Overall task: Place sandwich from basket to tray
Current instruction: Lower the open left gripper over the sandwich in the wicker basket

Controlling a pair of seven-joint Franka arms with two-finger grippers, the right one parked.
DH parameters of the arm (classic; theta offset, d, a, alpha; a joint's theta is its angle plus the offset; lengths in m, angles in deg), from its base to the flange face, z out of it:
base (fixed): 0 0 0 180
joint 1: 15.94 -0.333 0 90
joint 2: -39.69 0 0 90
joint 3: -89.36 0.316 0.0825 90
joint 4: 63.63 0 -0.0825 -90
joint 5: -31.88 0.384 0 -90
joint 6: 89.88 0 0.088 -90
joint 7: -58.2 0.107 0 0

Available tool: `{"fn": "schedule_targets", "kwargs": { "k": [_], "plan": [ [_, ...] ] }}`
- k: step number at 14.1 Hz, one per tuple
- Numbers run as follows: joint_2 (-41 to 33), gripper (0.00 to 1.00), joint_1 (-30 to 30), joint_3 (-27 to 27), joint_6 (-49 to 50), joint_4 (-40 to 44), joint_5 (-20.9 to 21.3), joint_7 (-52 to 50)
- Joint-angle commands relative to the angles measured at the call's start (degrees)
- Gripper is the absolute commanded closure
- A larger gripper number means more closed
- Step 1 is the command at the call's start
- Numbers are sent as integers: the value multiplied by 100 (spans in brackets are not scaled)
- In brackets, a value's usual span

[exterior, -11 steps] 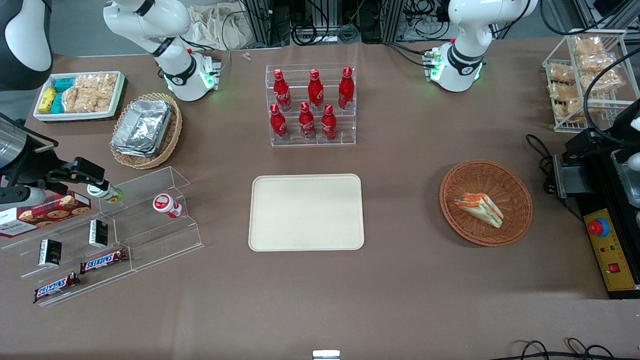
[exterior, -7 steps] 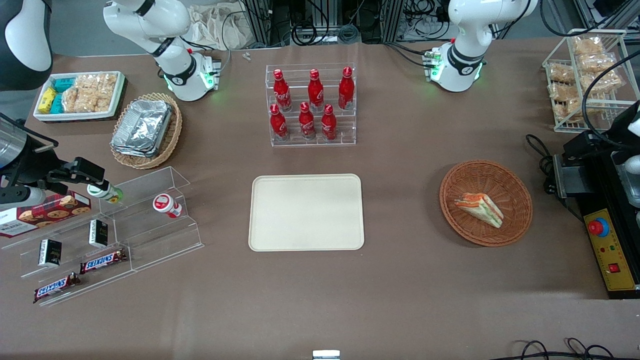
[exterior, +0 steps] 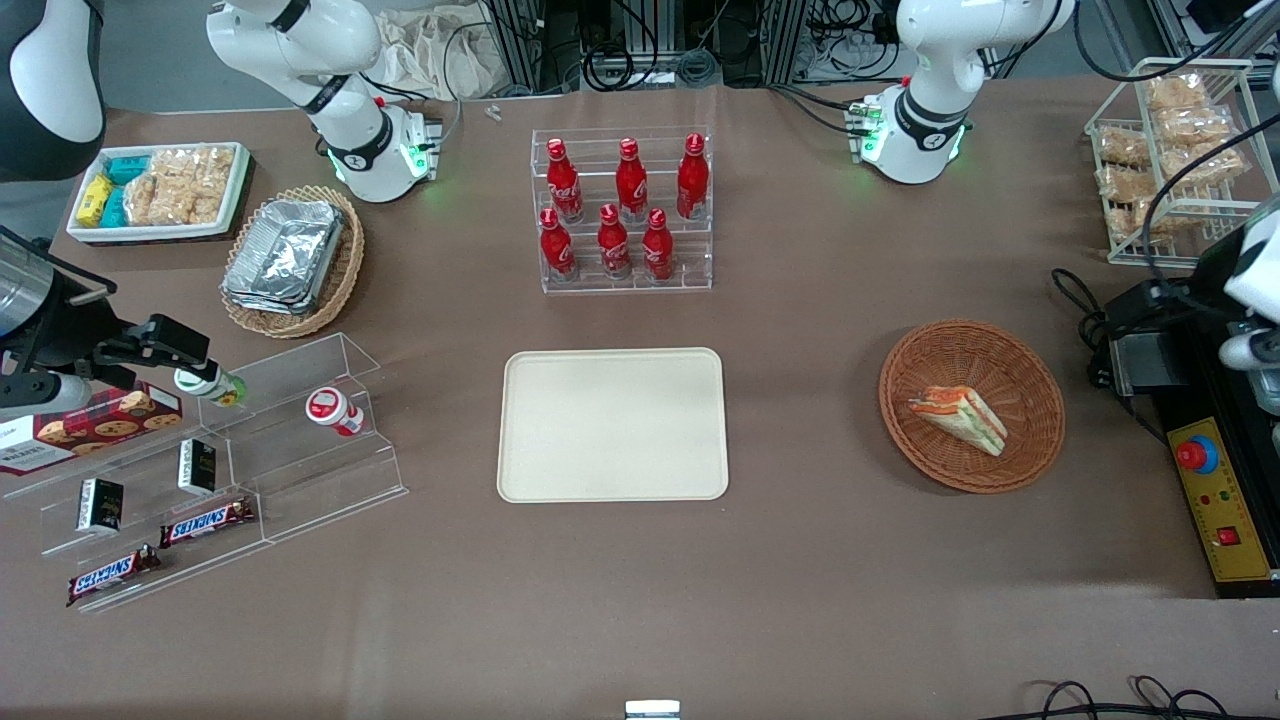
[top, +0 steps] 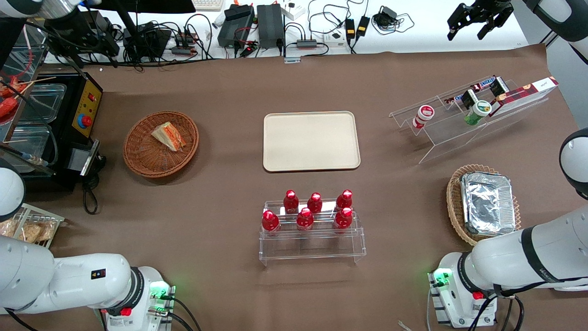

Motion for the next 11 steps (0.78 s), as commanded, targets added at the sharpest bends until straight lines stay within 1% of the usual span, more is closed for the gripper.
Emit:
{"fn": "schedule_targets", "kwargs": {
  "k": [1,3,5,8,11],
  "plan": [
    [16,0,4,-72,-679,-730,12,-895],
    [16,0,13,-142,-1478,-1319,-32,-1449],
    [191,1,21,-160,-1920,-1637,-32,-2117],
    [604,1,21,-247,-2229,-1761,-14,-3084],
    [965,1,21,-265,-2509,-1840,-14,-3665]
  ]
}}
